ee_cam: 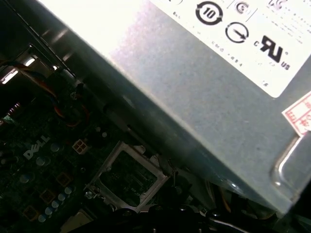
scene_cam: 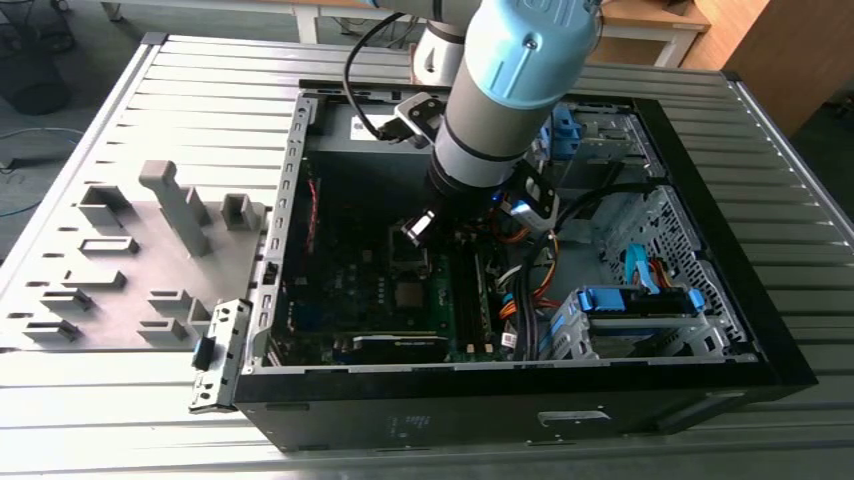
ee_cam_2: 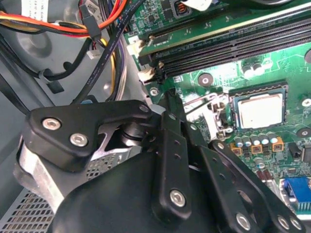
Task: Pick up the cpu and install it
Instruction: 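Close the cpu cover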
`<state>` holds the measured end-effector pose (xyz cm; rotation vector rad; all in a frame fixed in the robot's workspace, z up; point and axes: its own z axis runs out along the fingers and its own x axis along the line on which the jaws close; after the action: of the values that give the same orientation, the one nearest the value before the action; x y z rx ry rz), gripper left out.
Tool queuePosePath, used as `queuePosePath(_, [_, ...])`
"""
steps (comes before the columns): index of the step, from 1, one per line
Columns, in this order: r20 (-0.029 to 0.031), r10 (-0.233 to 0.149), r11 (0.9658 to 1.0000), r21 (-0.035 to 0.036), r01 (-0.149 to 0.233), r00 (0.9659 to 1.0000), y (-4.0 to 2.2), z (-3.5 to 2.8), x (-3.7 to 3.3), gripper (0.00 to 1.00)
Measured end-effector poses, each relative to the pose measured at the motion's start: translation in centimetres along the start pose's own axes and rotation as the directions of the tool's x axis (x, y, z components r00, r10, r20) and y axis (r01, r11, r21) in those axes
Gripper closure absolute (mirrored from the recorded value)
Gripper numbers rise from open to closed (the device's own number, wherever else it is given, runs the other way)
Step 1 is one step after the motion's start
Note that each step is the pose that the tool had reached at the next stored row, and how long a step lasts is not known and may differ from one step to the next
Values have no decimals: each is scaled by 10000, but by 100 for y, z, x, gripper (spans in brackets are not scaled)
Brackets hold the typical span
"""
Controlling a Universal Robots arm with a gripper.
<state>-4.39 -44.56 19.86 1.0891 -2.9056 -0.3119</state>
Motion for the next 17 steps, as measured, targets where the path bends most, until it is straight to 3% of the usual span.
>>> queuePosePath(17, [4,0,10000,-2,0,10000,1,-1,1,89])
